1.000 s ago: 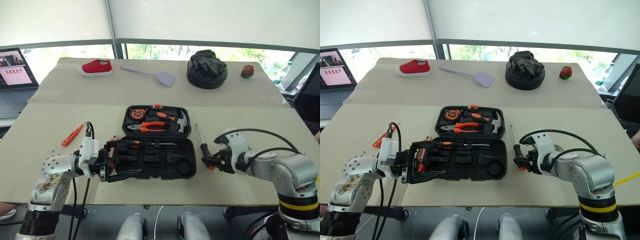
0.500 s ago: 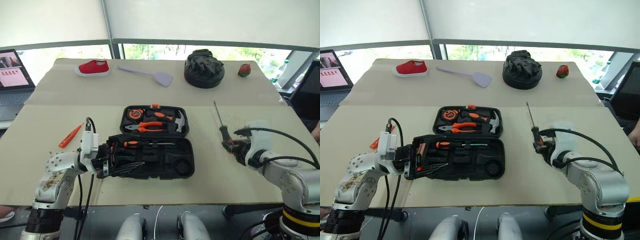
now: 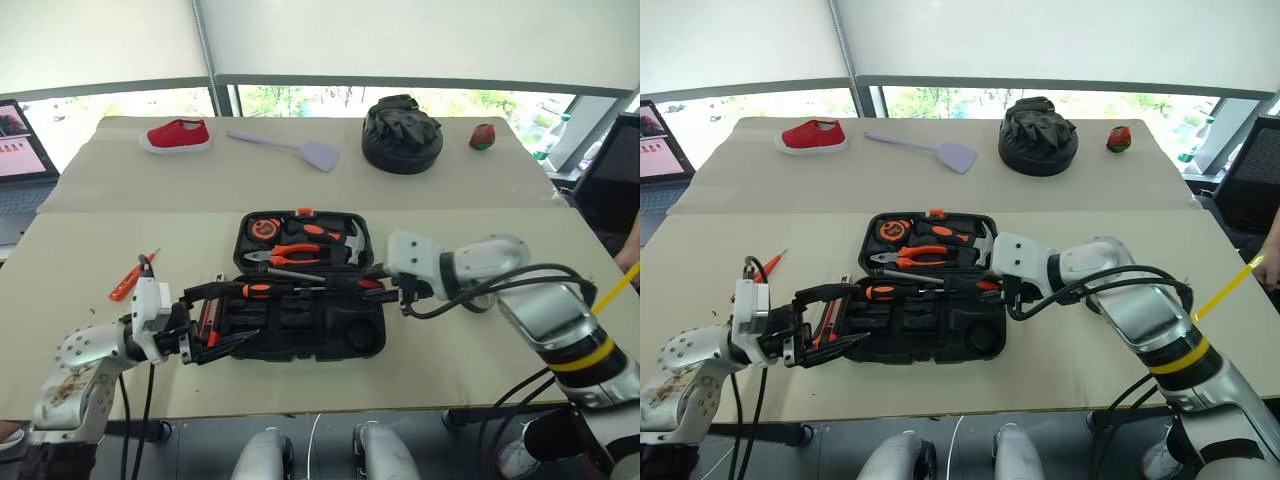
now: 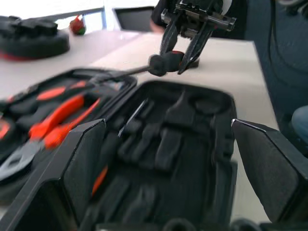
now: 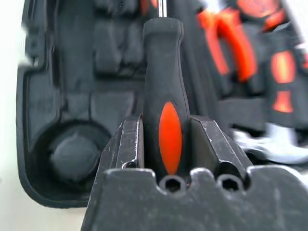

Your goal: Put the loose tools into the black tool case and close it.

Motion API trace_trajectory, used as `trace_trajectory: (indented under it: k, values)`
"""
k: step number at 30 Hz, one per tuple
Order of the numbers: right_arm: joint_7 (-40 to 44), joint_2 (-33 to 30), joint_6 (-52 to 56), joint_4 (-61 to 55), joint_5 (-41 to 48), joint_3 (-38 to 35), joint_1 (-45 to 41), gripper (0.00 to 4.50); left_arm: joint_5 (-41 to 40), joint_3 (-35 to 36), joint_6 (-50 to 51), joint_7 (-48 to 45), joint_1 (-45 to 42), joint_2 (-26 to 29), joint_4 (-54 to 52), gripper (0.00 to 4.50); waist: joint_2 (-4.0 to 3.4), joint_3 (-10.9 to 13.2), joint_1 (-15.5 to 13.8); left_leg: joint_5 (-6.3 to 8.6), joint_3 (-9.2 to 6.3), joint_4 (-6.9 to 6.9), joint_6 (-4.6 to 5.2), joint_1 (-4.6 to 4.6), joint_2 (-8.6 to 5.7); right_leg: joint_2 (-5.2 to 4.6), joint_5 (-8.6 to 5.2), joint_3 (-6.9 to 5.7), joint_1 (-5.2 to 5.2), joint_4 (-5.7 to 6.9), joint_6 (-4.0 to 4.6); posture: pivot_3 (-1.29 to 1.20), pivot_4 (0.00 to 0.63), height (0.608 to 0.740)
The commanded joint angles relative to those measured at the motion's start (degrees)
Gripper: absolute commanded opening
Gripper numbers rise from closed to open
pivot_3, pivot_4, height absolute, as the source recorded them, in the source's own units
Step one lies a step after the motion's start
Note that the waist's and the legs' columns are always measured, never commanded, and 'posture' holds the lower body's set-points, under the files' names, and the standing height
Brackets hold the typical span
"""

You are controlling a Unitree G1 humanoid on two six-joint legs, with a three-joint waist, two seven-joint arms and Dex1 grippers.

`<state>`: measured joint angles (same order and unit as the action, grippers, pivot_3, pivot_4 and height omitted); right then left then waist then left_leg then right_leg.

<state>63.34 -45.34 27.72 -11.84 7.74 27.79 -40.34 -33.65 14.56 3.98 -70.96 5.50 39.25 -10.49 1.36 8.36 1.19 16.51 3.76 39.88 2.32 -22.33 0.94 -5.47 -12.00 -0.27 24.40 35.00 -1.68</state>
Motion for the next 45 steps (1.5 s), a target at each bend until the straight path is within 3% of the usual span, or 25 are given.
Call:
trace_trajectory:
  k: [1,6,15,17,22,27,33,38,45]
  values:
    - [1.47,0.8,1.36,1.03,-3.78,2.0,-1.69,1.02,-0.63,3.43,-1.04,0.8,2.5,0.67,-2.37,4.5,0.0,0.01,-0.62,0.0,-0.01,0.0,0.0,0.0,0.01,-0.02,0.0,-0.04,-0.01,0.0,0.0,0.0,0.15,0.74]
    - [1.14,3.63,4.68,1.49,-6.51,3.99,-2.07,1.02,-1.2,4.42,-0.77,2.86,6.84,-0.87,-5.71,4.5,-0.01,0.02,-0.75,-0.02,-0.07,0.02,-0.05,0.01,0.01,-0.14,0.03,-0.22,-0.04,0.03,0.06,0.0,0.15,0.74]
    - [2.32,6.38,6.25,4.71,-11.19,6.07,-4.24,1.02,-0.82,3.68,-0.77,3.77,7.3,-1.11,-6.38,4.5,-0.01,0.02,-0.55,-0.09,-0.12,0.01,-0.16,0.16,0.05,-0.03,0.07,-0.28,-0.11,0.15,0.2,0.0,0.15,0.74]
    - [2.45,5.97,5.21,4.9,-12.31,6.08,-4.2,2.03,-0.9,3.78,-0.67,3.76,7.07,-0.93,-6.17,4.5,-0.02,0.02,-0.61,-0.09,-0.12,0.01,-0.16,0.07,0.02,-0.06,0.07,-0.31,-0.06,0.12,0.19,0.0,0.15,0.74]
    - [4.93,6.15,5.67,2.99,-8.64,1.47,-4.73,3.61,-1.0,3.76,-0.42,4.02,7.4,-0.95,-6.51,4.5,-0.01,0.02,-0.56,-0.07,-0.11,-0.02,-0.13,0.04,0.02,-0.07,0.06,-0.36,-0.06,0.06,0.18,0.0,0.15,0.74]
    - [10.48,6.52,2.78,2.84,0.4,-5.38,-3.81,3.61,-1.13,3.29,-0.03,3.32,7.15,-0.51,-5.86,4.5,-0.02,0.03,-0.5,-0.07,-0.12,-0.04,-0.13,0.04,0.04,-0.06,0.06,-0.37,-0.06,0.05,0.18,0.0,0.15,0.74]
    - [6.69,13.72,-2.87,7.41,6.75,-12.26,0.81,1.87,-0.38,3.09,-0.31,4.15,5.31,-0.78,-4.38,4.5,-0.02,0.02,-0.51,-0.08,-0.14,0.0,-0.14,0.16,0.06,-0.02,0.07,-0.36,-0.17,0.11,0.19,0.0,0.15,0.74]
    - [1.38,18.2,-12.02,14.15,-0.25,-8.23,3.83,0.12,0.33,1.81,-0.1,4.37,4.02,-0.71,-3.8,4.5,-0.02,0.03,-0.46,-0.08,-0.1,-0.02,-0.16,0.09,0.04,-0.03,0.07,-0.33,-0.09,0.13,0.19,0.0,0.15,0.74]
    - [-0.72,20.45,-18.67,22.05,-5.74,-4.42,3.99,0.02,0.77,1.41,0.0,4.02,2.74,0.03,-2.85,4.5,-0.03,0.03,-0.42,-0.09,-0.09,-0.02,-0.17,0.16,0.03,0.0,0.07,-0.32,-0.13,0.14,0.19,0.0,0.15,0.74]
